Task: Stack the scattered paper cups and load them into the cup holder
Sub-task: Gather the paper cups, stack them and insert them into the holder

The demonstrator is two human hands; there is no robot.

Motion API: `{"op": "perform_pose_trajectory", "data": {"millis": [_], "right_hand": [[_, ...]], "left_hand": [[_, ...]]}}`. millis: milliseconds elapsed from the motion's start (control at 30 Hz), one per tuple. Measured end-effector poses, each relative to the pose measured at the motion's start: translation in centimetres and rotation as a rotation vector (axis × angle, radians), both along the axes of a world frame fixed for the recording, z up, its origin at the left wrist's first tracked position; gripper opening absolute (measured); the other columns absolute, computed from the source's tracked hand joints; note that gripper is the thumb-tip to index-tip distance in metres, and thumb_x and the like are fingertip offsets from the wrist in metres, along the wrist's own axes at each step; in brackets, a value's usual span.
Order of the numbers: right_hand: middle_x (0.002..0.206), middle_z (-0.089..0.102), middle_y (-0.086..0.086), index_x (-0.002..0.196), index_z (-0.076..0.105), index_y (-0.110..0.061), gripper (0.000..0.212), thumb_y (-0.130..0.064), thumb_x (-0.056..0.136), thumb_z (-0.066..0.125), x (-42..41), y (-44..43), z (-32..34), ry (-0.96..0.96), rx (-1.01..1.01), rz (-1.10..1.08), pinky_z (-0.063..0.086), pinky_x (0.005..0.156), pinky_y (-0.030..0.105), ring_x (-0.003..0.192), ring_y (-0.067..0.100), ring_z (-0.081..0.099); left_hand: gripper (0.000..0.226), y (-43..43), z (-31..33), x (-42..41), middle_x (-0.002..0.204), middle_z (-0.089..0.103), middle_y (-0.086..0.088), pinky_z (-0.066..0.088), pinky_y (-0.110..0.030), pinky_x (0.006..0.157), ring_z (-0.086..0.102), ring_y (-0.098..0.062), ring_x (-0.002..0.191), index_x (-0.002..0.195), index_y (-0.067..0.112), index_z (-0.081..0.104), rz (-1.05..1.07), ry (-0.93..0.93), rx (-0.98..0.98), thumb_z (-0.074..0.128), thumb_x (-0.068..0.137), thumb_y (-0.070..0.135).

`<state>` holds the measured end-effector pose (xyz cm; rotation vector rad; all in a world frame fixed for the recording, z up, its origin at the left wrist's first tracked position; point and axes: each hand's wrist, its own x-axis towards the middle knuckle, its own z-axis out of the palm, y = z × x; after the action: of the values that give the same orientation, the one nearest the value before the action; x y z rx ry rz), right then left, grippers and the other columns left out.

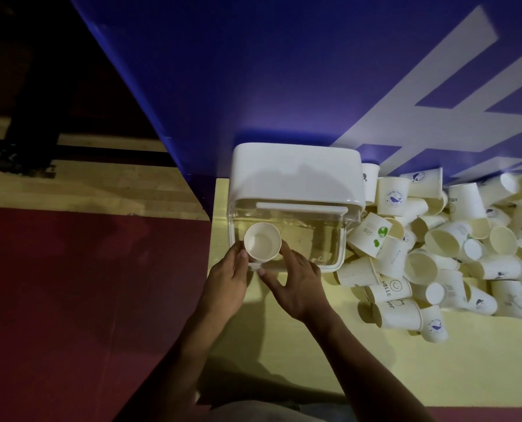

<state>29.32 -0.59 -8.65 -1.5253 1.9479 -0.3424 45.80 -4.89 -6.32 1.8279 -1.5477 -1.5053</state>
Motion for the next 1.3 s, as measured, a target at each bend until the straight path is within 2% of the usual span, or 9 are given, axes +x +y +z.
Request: {"op": "perform_pose_trajectory", "data": {"millis": [100, 267, 467, 567, 667, 767, 900, 1133, 1300], "right_hand": [[0.154, 0.047, -0.01, 0.156, 0.024, -0.034, 0.082, -0.083, 0.091, 0.022, 0.6, -0.3, -0.2, 0.002, 0.019, -0.022, 0.019, 0.119, 0.059, 0.145, 0.013, 0.038], [0.16, 0.04, -0.01, 0.158, 0.02, -0.035, 0.078, -0.079, 0.094, 0.02, 1.0, -0.3, -0.3, -0.047, 0.031, -0.041, 0.012, 0.12, 0.061, 0.148, 0.014, 0.035], [0.162, 0.036, -0.008, 0.159, 0.02, -0.032, 0.079, -0.079, 0.095, 0.021, 0.6, -1.6, -0.4, -0.04, 0.039, -0.059, 0.008, 0.121, 0.062, 0.15, 0.015, 0.031], [0.162, 0.037, -0.009, 0.159, 0.021, -0.032, 0.079, -0.079, 0.096, 0.023, 0.2, -3.4, -0.4, -0.041, 0.027, -0.084, 0.008, 0.12, 0.062, 0.149, 0.013, 0.032], [0.155, 0.045, -0.01, 0.153, 0.032, -0.032, 0.075, -0.079, 0.095, 0.023, -0.2, -5.0, -0.4, -0.022, 0.02, -0.086, 0.011, 0.12, 0.062, 0.146, 0.013, 0.036], [0.145, 0.055, -0.008, 0.142, 0.047, -0.028, 0.075, -0.08, 0.094, 0.023, -0.4, -6.5, -0.5, -0.009, 0.037, -0.098, 0.013, 0.12, 0.06, 0.142, 0.015, 0.042], [0.154, 0.048, -0.001, 0.147, 0.046, -0.02, 0.091, -0.084, 0.09, 0.016, -0.5, -8.2, -0.5, 0.015, 0.087, -0.081, 0.011, 0.122, 0.056, 0.147, 0.016, 0.035], [0.156, 0.047, 0.004, 0.15, 0.045, -0.017, 0.086, -0.078, 0.095, 0.02, -0.7, -9.4, -0.4, 0.038, 0.121, -0.068, 0.011, 0.122, 0.056, 0.149, 0.018, 0.034], [0.159, 0.042, 0.003, 0.153, 0.04, -0.018, 0.09, -0.081, 0.092, 0.02, -1.3, -9.2, -0.2, 0.018, 0.15, -0.039, 0.009, 0.121, 0.057, 0.15, 0.017, 0.031]], "left_hand": [[0.059, 0.0, 0.0, -0.2, 0.131, 0.065, 0.004, 0.041, -0.03, 0.089, 0.06, -0.019, 0.121, 0.148, 0.039, 0.045, -0.024, -0.013, 0.009, 0.02, 0.1, 0.062], [0.055, -0.3, 0.1, -0.4, 0.132, 0.067, 0.003, 0.04, -0.028, 0.088, 0.061, -0.019, 0.122, 0.15, 0.04, 0.042, -0.032, -0.03, 0.016, 0.023, 0.103, 0.06], [0.05, -1.4, 0.7, -1.3, 0.115, 0.068, 0.009, 0.037, -0.004, 0.067, 0.061, -0.007, 0.098, 0.148, 0.036, 0.047, -0.038, -0.047, -0.03, 0.027, 0.106, 0.053], [0.05, -2.8, 0.8, -1.9, 0.11, 0.066, 0.008, 0.038, -0.008, 0.065, 0.059, -0.003, 0.086, 0.148, 0.035, 0.046, -0.03, -0.029, -0.032, 0.026, 0.106, 0.055], [0.053, -4.6, 0.4, -2.4, 0.127, 0.066, -0.011, 0.042, -0.026, 0.078, 0.064, -0.025, 0.107, 0.147, 0.033, 0.048, -0.001, -0.02, 0.017, 0.024, 0.106, 0.057], [0.056, -6.0, 0.0, -2.9, 0.137, 0.061, -0.02, 0.036, -0.029, 0.088, 0.056, -0.037, 0.126, 0.149, 0.024, 0.048, 0.016, -0.029, 0.047, 0.025, 0.107, 0.054], [0.056, -6.9, 0.1, -3.3, 0.138, 0.059, -0.022, 0.034, -0.027, 0.088, 0.054, -0.038, 0.128, 0.149, 0.02, 0.048, 0.035, -0.022, 0.056, 0.025, 0.108, 0.051], [0.052, -7.5, 0.8, -3.6, 0.146, 0.051, -0.024, 0.038, -0.033, 0.092, 0.051, -0.041, 0.131, 0.158, 0.026, 0.032, -0.062, -0.048, 0.073, 0.019, 0.111, 0.044], [0.041, -7.2, 0.4, -3.0, 0.136, 0.058, -0.011, 0.037, -0.026, 0.087, 0.056, -0.029, 0.122, 0.137, 0.021, 0.055, -0.102, -0.041, 0.075, 0.031, 0.11, 0.04]]}}
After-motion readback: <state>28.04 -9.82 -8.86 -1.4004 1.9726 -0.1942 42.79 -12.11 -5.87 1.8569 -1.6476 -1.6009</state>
